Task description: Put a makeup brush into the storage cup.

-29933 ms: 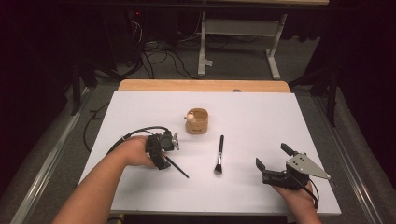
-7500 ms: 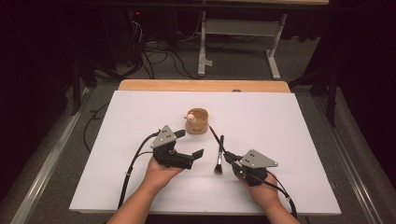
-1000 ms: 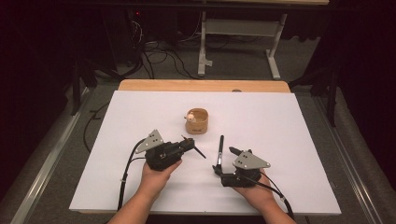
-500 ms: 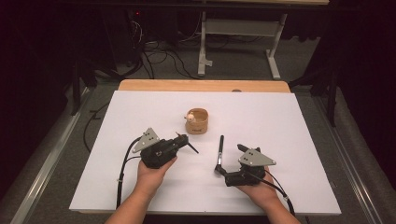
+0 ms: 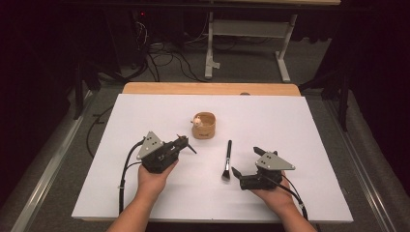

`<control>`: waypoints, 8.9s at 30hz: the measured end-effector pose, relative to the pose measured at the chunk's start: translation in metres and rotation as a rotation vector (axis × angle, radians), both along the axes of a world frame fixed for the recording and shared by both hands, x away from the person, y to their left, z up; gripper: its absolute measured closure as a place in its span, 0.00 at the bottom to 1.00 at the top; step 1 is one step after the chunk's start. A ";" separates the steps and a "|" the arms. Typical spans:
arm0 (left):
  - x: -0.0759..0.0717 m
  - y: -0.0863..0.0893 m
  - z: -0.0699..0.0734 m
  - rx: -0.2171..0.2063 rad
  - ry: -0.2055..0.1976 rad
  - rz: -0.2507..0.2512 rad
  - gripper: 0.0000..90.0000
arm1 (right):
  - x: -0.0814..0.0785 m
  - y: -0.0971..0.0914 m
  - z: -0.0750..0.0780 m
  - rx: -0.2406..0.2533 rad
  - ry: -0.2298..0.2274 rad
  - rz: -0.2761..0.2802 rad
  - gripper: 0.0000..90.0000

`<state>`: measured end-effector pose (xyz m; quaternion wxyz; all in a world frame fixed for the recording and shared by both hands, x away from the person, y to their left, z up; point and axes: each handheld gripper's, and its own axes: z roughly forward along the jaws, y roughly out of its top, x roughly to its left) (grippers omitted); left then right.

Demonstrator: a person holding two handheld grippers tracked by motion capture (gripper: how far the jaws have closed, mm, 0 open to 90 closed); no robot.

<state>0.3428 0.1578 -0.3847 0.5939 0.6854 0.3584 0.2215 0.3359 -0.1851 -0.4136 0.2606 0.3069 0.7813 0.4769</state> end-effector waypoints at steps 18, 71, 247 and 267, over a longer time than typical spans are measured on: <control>0.002 0.012 0.013 0.011 -0.017 0.072 0.92 | 0.004 -0.013 0.001 0.018 -0.010 -0.028 0.01; 0.077 -0.018 0.087 0.004 -0.053 0.101 0.92 | 0.003 -0.022 0.003 0.042 -0.016 -0.033 0.01; -0.027 0.018 -0.025 0.101 0.073 -0.037 0.00 | 0.008 -0.038 0.000 -0.035 0.042 -0.209 0.01; -0.030 0.019 -0.018 0.087 0.053 -0.075 0.00 | 0.010 -0.022 -0.010 -0.257 0.272 -0.203 0.02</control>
